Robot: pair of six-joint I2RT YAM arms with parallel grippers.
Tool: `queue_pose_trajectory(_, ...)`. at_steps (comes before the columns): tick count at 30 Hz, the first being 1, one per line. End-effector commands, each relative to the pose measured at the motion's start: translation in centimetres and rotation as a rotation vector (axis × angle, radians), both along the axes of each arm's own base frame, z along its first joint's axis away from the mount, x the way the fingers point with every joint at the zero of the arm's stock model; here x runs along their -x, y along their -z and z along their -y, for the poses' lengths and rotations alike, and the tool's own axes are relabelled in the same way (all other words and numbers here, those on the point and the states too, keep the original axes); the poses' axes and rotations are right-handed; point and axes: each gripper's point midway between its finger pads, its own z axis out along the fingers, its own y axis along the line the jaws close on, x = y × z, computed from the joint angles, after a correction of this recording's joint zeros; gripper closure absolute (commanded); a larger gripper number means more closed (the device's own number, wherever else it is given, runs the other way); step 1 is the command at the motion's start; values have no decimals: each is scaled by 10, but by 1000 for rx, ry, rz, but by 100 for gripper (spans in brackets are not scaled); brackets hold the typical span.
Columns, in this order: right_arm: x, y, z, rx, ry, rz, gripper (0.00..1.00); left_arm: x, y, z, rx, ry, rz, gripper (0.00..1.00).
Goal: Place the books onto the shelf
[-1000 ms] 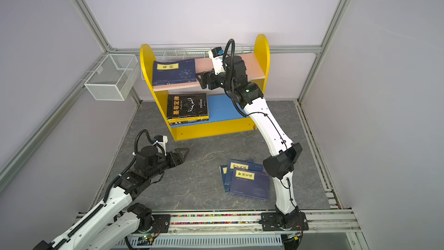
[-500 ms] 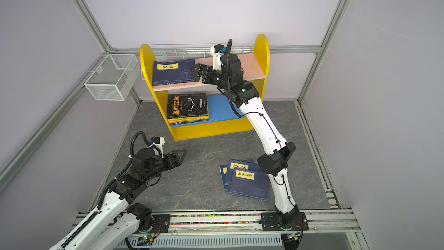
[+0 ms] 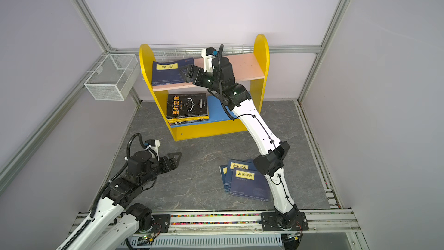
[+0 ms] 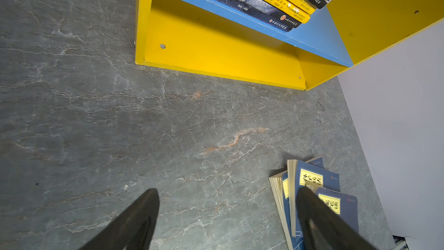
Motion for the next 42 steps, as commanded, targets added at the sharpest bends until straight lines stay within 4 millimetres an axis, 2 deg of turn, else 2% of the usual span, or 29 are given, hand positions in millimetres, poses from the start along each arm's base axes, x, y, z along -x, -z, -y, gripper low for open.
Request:
queue_pose_trajectory(1,0,78,-31,100,-99,-168,3,0,-12,-7,-21,-18,27,11)
queue_pose_trajectory(7,33,68,-34,166,-132,-104,3,-1,-14,-5,-12,-13,43,10)
queue_pose_trajectory(9,35,72,-30,198,-100,-100,6,-3,-15,-4,-5,-14,45,10)
queue_pose_trajectory(13,27,76,-22,241,-43,-77,19,-5,-16,0,24,-11,47,10)
queue_pose_trajectory(16,13,81,-18,258,2,-61,39,-5,-15,1,33,-12,46,10)
queue_pose_trajectory(20,-6,87,-14,269,55,-48,76,-5,-17,0,35,-13,50,10)
queue_pose_trajectory(22,-12,85,-10,263,73,-33,87,-4,-19,0,34,-14,50,10)
queue_pose_trajectory(24,-18,80,-1,260,100,-17,92,-4,-21,1,36,-10,53,10)
queue_pose_trajectory(28,-28,57,34,223,150,12,93,-6,-25,2,40,-10,58,10)
queue_pose_trajectory(33,-26,29,87,229,213,62,93,-12,-31,6,40,-1,70,10)
queue_pose_trajectory(38,-30,25,141,280,350,61,93,-16,-33,11,40,15,72,10)
queue_pose_trajectory(42,-31,24,171,354,430,75,93,-17,-33,12,48,15,74,10)
